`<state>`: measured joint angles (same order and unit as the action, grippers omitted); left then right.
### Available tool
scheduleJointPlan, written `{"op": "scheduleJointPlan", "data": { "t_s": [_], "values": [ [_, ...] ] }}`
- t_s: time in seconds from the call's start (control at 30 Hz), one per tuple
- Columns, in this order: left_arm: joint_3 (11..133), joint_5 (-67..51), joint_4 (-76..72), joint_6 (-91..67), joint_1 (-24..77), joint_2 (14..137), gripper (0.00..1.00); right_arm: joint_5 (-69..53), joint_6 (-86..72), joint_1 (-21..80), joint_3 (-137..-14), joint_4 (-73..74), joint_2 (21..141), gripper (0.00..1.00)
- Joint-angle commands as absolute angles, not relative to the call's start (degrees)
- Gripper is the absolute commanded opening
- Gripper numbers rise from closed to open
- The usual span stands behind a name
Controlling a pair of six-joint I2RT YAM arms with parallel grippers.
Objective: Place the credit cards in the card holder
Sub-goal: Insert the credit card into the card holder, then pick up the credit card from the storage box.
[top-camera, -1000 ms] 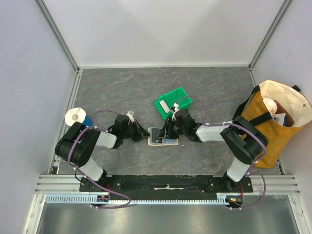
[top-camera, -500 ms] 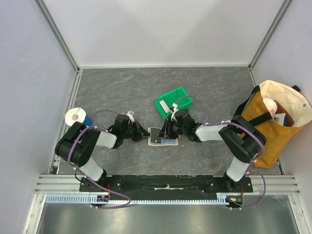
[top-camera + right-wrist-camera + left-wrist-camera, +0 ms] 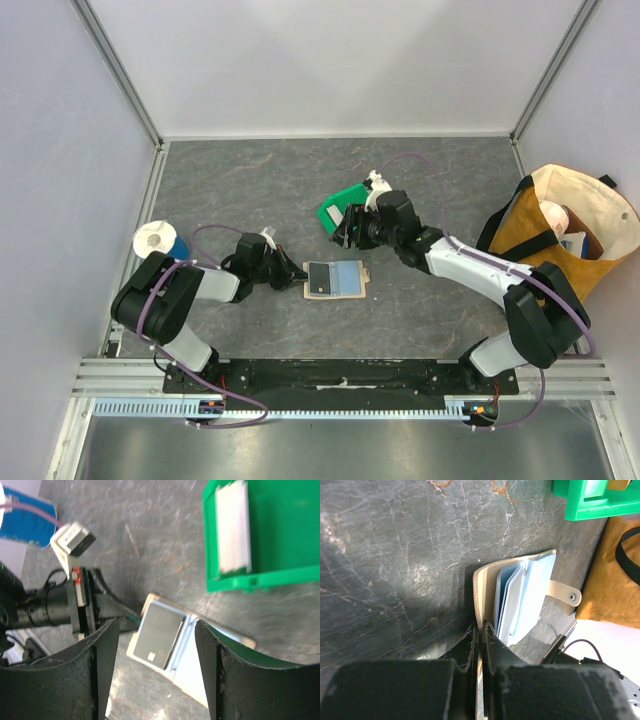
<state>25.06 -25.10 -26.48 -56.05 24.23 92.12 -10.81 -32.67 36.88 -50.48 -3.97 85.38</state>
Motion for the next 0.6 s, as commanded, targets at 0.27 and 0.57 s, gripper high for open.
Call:
{"op": "scheduleJointPlan", "data": {
  "t_s": [0.27, 0.57],
  "values": [
    [24.70, -20.57, -17.67, -51.33, 24.52, 88.33, 0.02, -11.51, -22.24, 28.57, -64.24, 4.83, 92.10, 0.73],
    [24.52, -20.13, -16.96, -50.54, 24.52, 86.92, 0.02, -16.96, -18.11, 26.19, -75.31, 8.87, 102.29, 0.75]
  ]
}}
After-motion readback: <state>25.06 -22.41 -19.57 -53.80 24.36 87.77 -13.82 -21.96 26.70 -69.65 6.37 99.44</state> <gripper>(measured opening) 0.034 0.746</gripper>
